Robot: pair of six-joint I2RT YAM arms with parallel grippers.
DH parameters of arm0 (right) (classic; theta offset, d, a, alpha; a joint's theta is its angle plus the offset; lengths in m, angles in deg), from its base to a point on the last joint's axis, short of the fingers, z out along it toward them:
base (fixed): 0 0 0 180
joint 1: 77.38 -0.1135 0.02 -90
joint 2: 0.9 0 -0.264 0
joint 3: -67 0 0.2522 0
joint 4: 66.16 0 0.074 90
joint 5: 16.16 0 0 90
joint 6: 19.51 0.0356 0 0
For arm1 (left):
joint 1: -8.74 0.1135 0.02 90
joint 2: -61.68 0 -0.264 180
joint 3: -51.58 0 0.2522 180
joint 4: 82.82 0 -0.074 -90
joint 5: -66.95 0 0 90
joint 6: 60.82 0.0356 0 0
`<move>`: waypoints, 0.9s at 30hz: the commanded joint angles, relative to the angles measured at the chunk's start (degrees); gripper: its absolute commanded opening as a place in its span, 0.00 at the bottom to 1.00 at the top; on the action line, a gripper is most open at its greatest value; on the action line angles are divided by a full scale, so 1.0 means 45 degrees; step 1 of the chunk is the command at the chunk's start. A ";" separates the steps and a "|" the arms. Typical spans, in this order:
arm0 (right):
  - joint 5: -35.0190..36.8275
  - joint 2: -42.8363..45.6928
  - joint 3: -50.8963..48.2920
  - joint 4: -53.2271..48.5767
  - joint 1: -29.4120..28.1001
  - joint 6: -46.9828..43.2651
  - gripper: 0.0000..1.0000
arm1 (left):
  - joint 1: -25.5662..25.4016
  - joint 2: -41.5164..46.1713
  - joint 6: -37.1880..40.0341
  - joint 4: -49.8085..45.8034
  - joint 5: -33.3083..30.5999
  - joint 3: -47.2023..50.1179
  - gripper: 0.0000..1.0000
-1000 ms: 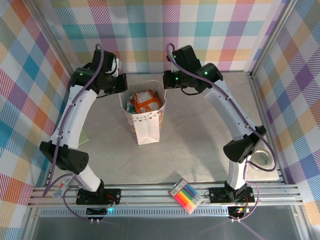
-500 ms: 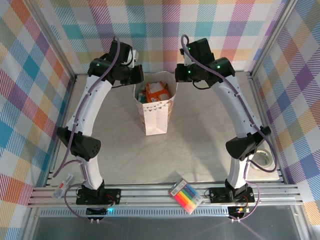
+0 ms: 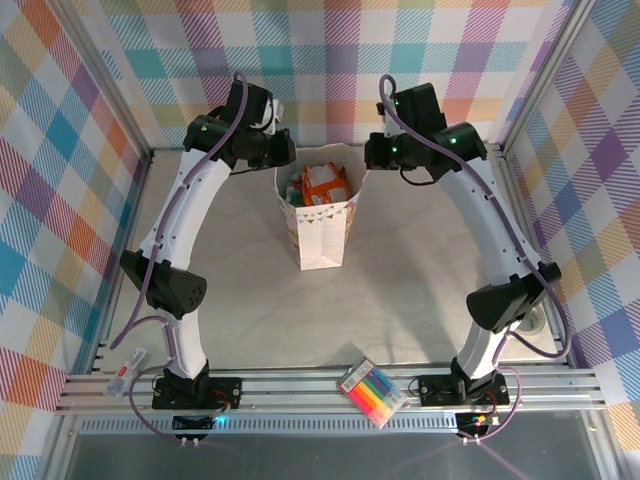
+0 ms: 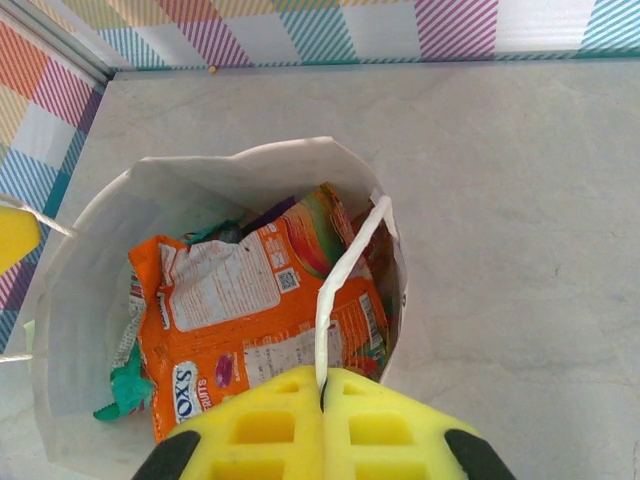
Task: Place the snacks into the paper bag
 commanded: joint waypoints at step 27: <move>-0.0919 0.4198 -0.6647 0.2421 0.3292 0.0282 0.70 | 0.3889 0.5632 0.0114 0.2075 -0.2565 0.7810 0.58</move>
